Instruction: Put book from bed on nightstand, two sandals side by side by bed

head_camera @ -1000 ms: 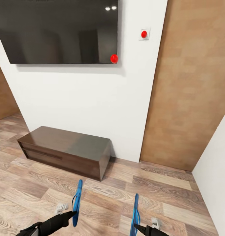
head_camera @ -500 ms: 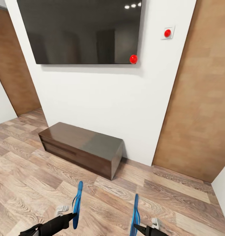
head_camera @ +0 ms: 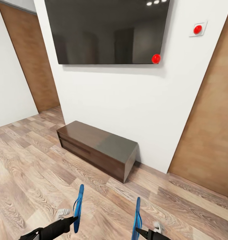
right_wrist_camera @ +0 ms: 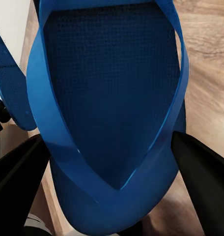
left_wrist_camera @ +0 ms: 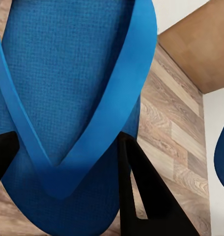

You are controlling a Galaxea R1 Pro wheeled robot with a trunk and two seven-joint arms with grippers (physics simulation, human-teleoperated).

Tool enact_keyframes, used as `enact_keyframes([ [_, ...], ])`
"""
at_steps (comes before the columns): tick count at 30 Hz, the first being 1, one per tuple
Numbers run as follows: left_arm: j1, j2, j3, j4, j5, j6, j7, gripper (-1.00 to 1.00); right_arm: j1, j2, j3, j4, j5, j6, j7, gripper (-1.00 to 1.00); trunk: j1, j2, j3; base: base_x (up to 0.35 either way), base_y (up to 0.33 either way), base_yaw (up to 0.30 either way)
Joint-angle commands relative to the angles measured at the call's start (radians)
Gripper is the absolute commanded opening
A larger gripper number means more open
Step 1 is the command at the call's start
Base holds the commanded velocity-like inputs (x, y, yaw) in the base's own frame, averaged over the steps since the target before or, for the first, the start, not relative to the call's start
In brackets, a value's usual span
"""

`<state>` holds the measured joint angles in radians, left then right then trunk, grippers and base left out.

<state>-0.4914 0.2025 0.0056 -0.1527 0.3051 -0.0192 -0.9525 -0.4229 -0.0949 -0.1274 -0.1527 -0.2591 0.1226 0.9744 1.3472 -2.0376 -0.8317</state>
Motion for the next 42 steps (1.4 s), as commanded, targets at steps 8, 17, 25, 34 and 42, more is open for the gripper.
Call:
enact_keyframes([
  [8,-0.001,0.0,0.002,0.001,0.0,-0.003,-0.002,-1.0,0.0,0.0,-0.009,-0.001,0.0,0.011,0.004,-1.0,0.0,0.0,-0.005,0.0,0.0,0.282],
  [17,-0.001,-0.006,0.002,0.001,0.0,-0.004,-0.002,-1.0,0.0,0.001,-0.009,-0.001,0.0,0.01,0.004,-1.0,0.0,0.0,-0.009,0.0,0.0,0.282],
  [25,-0.001,-0.007,0.002,0.001,0.0,-0.004,-0.002,-1.0,0.0,0.0,-0.009,-0.001,0.0,0.01,0.004,-1.0,0.0,0.0,-0.013,0.0,0.0,0.282],
  [34,-0.001,-0.008,0.002,0.002,0.0,-0.004,0.004,-1.0,0.0,0.0,-0.009,-0.001,0.0,0.01,0.004,-1.0,0.0,0.0,-0.017,0.0,0.0,0.282],
  [42,-0.001,-0.015,0.002,0.002,0.0,-0.003,0.039,-1.0,0.0,0.0,-0.008,-0.001,0.0,0.01,0.004,-1.0,0.0,0.0,-0.021,0.0,0.0,0.282],
])
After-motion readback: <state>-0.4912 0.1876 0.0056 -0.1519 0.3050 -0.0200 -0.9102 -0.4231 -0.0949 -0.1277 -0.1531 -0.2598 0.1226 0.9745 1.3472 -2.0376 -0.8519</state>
